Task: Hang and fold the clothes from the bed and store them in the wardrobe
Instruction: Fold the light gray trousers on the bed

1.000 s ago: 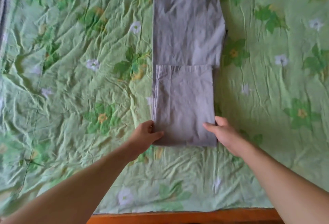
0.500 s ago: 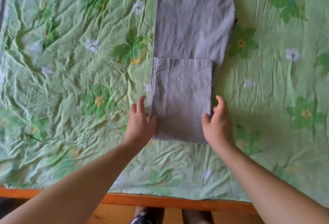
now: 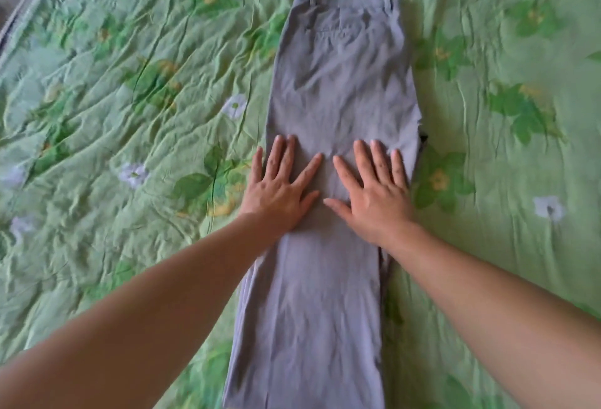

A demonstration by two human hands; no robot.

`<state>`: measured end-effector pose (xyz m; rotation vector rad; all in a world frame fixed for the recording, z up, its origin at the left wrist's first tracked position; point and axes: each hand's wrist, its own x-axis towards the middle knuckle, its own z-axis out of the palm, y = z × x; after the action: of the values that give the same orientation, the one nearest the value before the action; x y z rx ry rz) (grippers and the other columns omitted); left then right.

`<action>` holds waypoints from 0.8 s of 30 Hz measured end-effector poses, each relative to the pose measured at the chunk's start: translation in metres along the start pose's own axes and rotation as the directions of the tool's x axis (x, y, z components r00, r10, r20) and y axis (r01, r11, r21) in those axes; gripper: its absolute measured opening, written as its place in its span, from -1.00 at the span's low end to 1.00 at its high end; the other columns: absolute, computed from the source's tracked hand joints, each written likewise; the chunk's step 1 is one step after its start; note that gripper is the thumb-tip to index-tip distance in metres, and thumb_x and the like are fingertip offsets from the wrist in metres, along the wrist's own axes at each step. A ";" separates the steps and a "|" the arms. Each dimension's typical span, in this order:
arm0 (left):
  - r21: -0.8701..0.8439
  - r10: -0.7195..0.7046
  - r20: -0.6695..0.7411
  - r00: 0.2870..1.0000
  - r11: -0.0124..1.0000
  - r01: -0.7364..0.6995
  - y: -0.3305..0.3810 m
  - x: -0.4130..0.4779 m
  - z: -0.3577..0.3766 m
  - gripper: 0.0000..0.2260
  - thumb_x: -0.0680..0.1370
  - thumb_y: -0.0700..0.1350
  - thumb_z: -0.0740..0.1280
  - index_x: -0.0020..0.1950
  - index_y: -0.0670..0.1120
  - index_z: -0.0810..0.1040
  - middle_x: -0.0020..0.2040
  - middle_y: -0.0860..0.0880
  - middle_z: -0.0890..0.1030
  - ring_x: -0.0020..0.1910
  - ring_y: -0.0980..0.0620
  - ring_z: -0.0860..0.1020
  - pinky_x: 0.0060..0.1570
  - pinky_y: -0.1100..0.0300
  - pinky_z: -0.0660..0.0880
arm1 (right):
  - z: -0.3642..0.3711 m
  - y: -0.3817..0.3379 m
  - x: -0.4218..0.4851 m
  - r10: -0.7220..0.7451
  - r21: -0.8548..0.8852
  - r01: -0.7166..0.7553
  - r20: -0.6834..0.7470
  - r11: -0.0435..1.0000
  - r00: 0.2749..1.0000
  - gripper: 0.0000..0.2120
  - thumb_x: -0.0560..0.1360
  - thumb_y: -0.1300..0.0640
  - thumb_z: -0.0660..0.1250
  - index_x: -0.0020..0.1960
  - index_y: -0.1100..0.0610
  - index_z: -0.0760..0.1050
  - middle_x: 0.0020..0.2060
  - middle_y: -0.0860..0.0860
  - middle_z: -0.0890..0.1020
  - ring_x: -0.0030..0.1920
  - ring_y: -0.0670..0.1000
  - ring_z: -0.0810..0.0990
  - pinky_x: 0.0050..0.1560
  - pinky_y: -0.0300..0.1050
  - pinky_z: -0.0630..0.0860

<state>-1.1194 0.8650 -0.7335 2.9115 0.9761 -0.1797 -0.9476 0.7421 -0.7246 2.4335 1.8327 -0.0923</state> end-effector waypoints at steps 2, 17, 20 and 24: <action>0.010 -0.002 0.007 1.000 1.000 0.002 -0.006 0.033 -0.006 -0.39 0.61 0.35 -0.11 0.61 0.24 -0.21 0.63 -0.22 -0.17 0.61 -0.23 -0.18 0.54 -0.24 -0.13 | -0.003 0.010 0.028 0.093 0.029 -0.093 -0.023 0.995 0.995 -0.26 0.55 -0.41 0.01 0.62 -0.06 0.15 0.61 0.20 0.10 0.61 0.27 0.01 0.56 0.28 -0.10; -0.071 -0.109 -0.089 0.990 0.992 0.103 -0.042 0.216 -0.010 -0.40 0.58 0.38 -0.09 0.61 0.27 -0.05 0.64 -0.17 -0.11 0.61 -0.22 -0.14 0.57 -0.12 -0.12 | 0.017 0.072 0.209 0.278 0.130 -0.265 -0.096 0.955 0.956 -0.30 0.51 -0.44 -0.09 0.60 -0.28 -0.05 0.65 0.00 -0.03 0.62 0.23 -0.13 0.46 0.51 -0.13; -0.095 -0.122 -0.100 0.987 0.989 0.113 -0.044 0.218 -0.006 -0.39 0.56 0.40 -0.09 0.60 0.29 -0.03 0.65 -0.17 -0.08 0.62 -0.21 -0.12 0.57 -0.11 -0.13 | 0.019 0.070 0.213 0.286 0.119 -0.277 -0.073 0.953 0.955 -0.30 0.50 -0.44 -0.11 0.60 -0.27 -0.03 0.65 0.02 -0.02 0.62 0.25 -0.12 0.46 0.50 -0.15; -0.118 -0.103 0.063 0.993 0.987 0.110 -0.044 0.218 -0.024 -0.39 0.58 0.39 -0.06 0.61 0.28 -0.10 0.64 -0.15 -0.19 0.61 -0.20 -0.21 0.57 -0.10 -0.19 | 0.000 0.075 0.216 0.237 0.093 -0.251 0.139 0.964 0.962 -0.29 0.52 -0.44 -0.16 0.60 -0.26 -0.22 0.63 0.01 -0.24 0.59 0.25 -0.32 0.45 0.48 -0.28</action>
<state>-0.9710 1.0329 -0.7393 2.7316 1.0937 -0.1998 -0.8162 0.9279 -0.7443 2.6381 1.5007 -0.3293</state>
